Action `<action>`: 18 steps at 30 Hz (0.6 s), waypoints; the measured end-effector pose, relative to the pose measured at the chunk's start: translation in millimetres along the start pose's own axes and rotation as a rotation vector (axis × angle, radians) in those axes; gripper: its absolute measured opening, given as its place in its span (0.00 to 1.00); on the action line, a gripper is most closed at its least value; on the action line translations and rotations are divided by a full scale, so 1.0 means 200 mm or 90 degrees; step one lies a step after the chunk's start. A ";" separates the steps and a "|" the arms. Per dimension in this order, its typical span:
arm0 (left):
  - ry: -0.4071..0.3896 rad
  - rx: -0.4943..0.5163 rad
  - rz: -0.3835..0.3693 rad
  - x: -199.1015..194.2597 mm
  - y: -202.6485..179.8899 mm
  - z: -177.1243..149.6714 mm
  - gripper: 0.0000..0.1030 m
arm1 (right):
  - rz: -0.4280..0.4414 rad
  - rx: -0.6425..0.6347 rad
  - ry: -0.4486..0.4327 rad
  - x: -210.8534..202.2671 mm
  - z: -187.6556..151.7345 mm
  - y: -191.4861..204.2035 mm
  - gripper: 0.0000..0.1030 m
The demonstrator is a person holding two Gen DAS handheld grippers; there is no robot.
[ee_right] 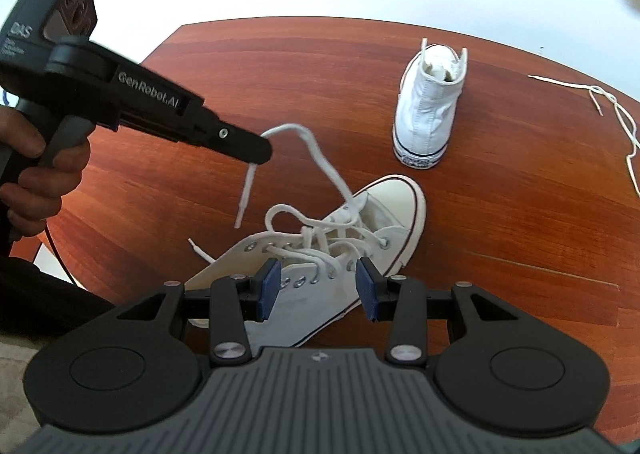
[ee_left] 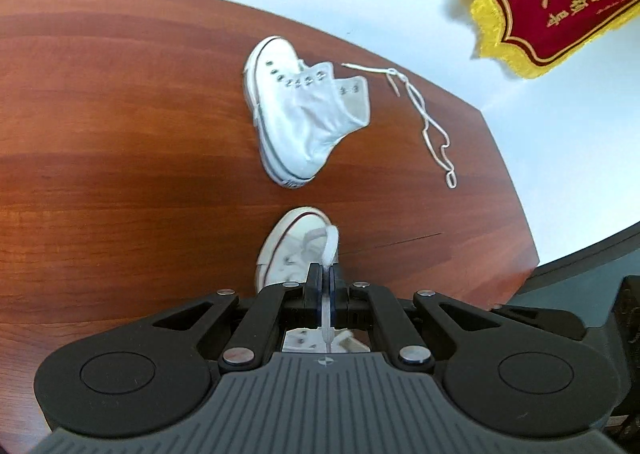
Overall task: Lace up shoes with both hands
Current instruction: 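Grasp the lace end with the left gripper and lift it toward the eyelets, then push the held lace tip down into an eyelet with the left gripper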
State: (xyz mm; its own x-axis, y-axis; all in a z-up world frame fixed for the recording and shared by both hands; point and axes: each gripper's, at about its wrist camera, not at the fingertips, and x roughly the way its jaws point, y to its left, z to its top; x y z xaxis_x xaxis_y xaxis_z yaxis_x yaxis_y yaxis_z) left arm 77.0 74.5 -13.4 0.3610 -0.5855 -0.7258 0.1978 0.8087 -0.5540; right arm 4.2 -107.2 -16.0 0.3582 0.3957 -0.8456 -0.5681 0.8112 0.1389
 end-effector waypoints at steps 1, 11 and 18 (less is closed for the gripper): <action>-0.002 0.002 -0.001 0.00 -0.01 0.00 0.03 | 0.003 -0.002 0.000 0.01 0.00 0.00 0.41; -0.043 -0.087 -0.034 0.00 -0.04 -0.04 0.03 | 0.012 -0.002 0.007 0.04 0.01 0.01 0.41; -0.062 -0.201 -0.014 0.03 0.03 -0.13 0.03 | 0.022 -0.018 0.002 0.04 0.02 0.01 0.41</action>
State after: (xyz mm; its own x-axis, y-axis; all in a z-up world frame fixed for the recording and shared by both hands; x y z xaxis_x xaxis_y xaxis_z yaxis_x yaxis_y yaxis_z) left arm 56.7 74.4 -32.5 0.4483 -0.5818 -0.6786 -0.0805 0.7298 -0.6789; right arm 8.1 -100.5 -19.7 0.3348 0.4221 -0.8425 -0.6005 0.7846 0.1544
